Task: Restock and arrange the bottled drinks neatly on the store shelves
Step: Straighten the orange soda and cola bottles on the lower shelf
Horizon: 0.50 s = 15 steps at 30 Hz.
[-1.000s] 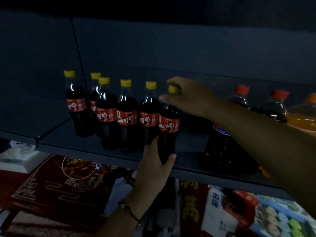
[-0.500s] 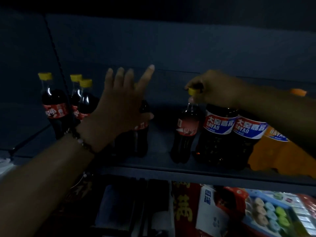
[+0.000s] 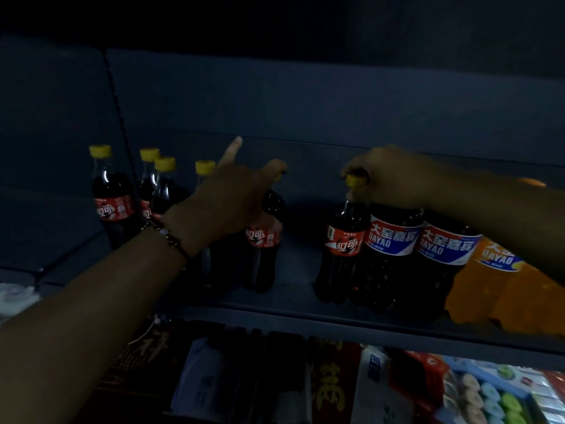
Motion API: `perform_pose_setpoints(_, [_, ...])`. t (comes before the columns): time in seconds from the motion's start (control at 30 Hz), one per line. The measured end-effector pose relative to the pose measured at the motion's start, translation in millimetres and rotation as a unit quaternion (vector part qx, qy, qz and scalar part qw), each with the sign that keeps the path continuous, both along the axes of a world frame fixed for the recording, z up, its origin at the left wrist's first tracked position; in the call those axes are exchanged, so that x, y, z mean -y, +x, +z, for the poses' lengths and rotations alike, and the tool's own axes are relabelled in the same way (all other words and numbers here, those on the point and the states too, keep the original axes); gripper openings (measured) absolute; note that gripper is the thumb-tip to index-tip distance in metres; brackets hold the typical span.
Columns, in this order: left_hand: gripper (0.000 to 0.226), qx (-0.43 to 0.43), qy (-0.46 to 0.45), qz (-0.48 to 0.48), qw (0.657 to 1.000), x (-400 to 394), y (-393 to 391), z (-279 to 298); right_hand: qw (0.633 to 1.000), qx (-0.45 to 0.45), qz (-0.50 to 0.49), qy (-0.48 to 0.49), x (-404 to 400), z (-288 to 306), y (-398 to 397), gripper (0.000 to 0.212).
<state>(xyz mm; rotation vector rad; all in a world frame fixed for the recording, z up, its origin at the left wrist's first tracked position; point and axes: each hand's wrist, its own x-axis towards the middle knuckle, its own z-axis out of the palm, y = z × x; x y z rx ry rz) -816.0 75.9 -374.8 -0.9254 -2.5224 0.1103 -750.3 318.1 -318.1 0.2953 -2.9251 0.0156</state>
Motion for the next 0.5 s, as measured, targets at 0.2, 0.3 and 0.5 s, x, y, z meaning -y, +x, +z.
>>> perform_pose_setpoints(0.2, [0.105, 0.062, 0.154, -0.040, 0.985, -21, 14, -18, 1.000, -0.006, -0.005, 0.019, 2, -5, -2, 0.045])
perform_pose_setpoints(0.3, [0.107, 0.150, 0.273, -0.075, 0.947, -28, 13, -36, 1.000, -0.013, -0.002, 0.028, 5, -7, -2, 0.049])
perform_pose_setpoints(0.5, [0.104, 0.163, 0.504, -0.073, 0.845, -35, 11, -84, 1.000, -0.014, -0.017, 0.015, 8, -11, -6, 0.045])
